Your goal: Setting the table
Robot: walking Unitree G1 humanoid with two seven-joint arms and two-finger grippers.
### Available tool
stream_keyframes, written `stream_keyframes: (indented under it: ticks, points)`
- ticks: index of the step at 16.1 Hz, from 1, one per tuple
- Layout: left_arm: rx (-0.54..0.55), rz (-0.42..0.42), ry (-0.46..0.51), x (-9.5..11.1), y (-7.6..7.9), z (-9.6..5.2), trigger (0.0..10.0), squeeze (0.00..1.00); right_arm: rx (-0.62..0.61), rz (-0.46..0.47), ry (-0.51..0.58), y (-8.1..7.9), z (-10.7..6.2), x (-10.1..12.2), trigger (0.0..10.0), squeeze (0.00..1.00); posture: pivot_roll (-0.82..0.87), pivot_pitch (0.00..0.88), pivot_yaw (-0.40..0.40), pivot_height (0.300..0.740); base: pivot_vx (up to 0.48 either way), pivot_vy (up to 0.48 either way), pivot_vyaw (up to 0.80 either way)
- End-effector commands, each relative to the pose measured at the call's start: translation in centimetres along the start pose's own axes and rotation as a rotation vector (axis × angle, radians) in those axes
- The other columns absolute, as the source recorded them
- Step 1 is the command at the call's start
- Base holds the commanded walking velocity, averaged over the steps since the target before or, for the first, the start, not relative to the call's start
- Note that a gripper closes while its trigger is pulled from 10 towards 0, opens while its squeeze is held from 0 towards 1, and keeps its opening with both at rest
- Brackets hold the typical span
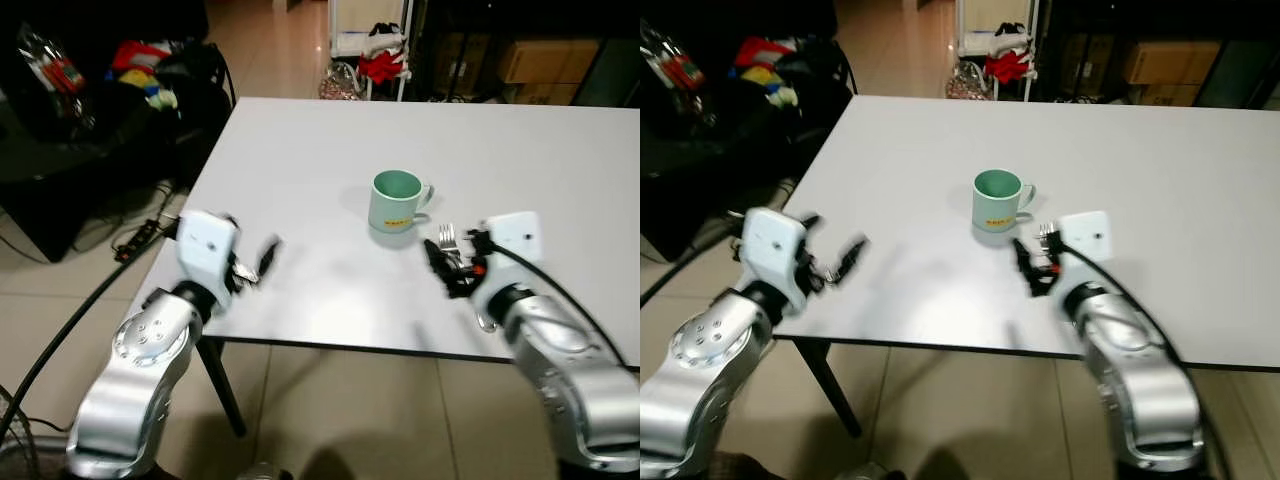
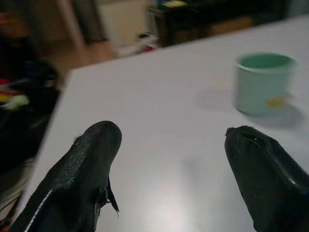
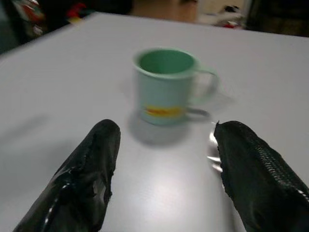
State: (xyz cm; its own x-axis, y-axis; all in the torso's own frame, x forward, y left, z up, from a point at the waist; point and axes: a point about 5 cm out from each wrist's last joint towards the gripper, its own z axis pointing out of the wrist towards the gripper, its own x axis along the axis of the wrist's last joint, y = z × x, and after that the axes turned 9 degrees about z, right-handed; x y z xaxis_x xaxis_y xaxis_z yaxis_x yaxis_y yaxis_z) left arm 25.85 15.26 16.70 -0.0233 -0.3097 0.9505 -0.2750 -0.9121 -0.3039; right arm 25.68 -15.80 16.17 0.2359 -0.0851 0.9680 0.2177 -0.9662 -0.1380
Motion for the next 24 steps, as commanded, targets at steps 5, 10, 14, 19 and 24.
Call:
stream_keyframes:
  ticks: [5, 10, 14, 19, 24]
  points:
    - [0.142, -0.055, -0.009, 0.0, -1.0, -0.7, 10.0, 0.00, 0.078, 0.041, 0.100, -1.9, -0.3, 1.4, 10.0, 1.00, 0.09, 0.000, 0.001, 0.740, 0.000, -0.327, 0.00]
    - [0.181, -0.061, -0.027, -0.2, -1.6, -1.1, 10.0, 0.00, 0.088, 0.041, 0.099, -2.2, -0.3, 1.3, 10.0, 1.00, 0.10, 0.000, -0.005, 0.740, 0.000, -0.459, 0.00]
    - [0.156, -0.081, -0.007, 0.2, -1.0, -1.1, 10.0, 0.00, 0.119, 0.034, 0.097, -2.2, -0.2, 1.4, 10.0, 1.00, 0.11, 0.000, -0.013, 0.740, 0.000, -0.434, 0.00]
    - [0.154, -0.110, -0.035, -0.1, -0.2, -0.8, 10.0, 0.00, 0.206, -0.050, 0.070, -3.1, -0.4, 1.1, 10.0, 1.00, 0.10, 0.000, -0.009, 0.740, 0.000, 0.000, 0.64]
    - [0.163, -0.139, -0.063, -0.6, -0.3, -0.6, 10.0, 0.00, 0.204, -0.095, 0.073, -2.9, -0.7, 1.1, 10.0, 1.00, 0.07, 0.000, 0.002, 0.740, 0.000, 0.000, 0.80]
